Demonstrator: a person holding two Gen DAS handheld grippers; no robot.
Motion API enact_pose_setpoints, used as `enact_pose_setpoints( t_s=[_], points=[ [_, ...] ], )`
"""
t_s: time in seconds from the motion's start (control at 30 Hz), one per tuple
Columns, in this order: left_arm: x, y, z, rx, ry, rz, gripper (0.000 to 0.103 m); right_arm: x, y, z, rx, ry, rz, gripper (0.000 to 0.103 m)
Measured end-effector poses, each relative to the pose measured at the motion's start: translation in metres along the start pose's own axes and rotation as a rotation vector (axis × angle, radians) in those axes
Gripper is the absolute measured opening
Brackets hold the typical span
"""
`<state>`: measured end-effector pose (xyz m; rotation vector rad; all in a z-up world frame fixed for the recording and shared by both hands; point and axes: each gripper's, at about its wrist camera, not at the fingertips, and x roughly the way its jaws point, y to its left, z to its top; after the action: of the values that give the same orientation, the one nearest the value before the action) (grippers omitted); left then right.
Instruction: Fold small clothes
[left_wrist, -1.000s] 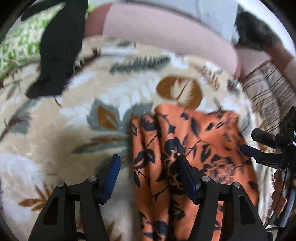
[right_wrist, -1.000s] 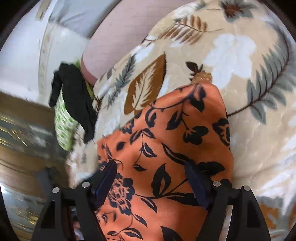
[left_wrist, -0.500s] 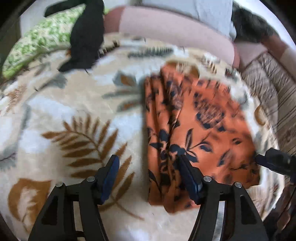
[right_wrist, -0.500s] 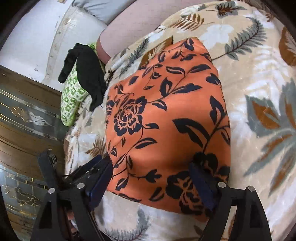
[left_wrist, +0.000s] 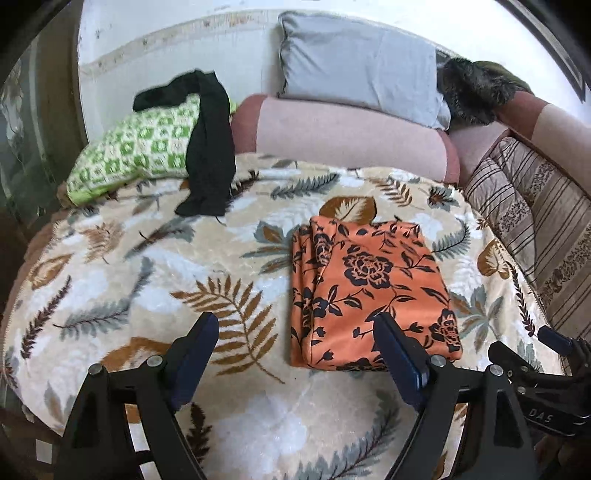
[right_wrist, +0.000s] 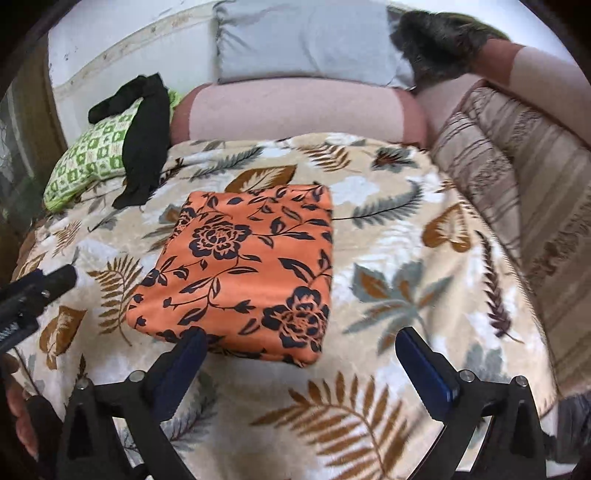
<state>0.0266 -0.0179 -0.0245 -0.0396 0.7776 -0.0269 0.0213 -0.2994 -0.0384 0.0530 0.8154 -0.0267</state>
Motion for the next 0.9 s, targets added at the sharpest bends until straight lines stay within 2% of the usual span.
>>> enact_pose_setpoints(
  t_s=[0.33, 0.6, 0.7, 0.77, 0.83, 0.9],
  points=[
    [-0.048, -0.003, -0.002, -0.016, -0.07, 0.05, 0.089, -0.057, 0.007, -0.002, -0.045, -0.117, -0.054, 0.103],
    [-0.089, -0.016, 0.008, -0.005, -0.14, 0.022, 0.089, -0.087, 0.004, 0.004, -0.028, -0.198, -0.05, 0.103],
    [-0.109, -0.025, 0.014, -0.004, -0.174, -0.004, 0.099, -0.108, -0.001, 0.01, -0.018, -0.271, -0.056, 0.103],
    [-0.117, -0.031, 0.015, 0.004, -0.214, -0.002, 0.101, -0.124, -0.004, 0.014, -0.016, -0.328, -0.058, 0.103],
    [-0.111, -0.035, 0.013, 0.017, -0.203, 0.034, 0.101, -0.127, -0.004, 0.019, -0.028, -0.33, -0.039, 0.103],
    [-0.097, -0.035, 0.01, 0.029, -0.157, 0.05, 0.101, -0.117, -0.002, 0.018, -0.047, -0.288, -0.034, 0.103]
  ],
)
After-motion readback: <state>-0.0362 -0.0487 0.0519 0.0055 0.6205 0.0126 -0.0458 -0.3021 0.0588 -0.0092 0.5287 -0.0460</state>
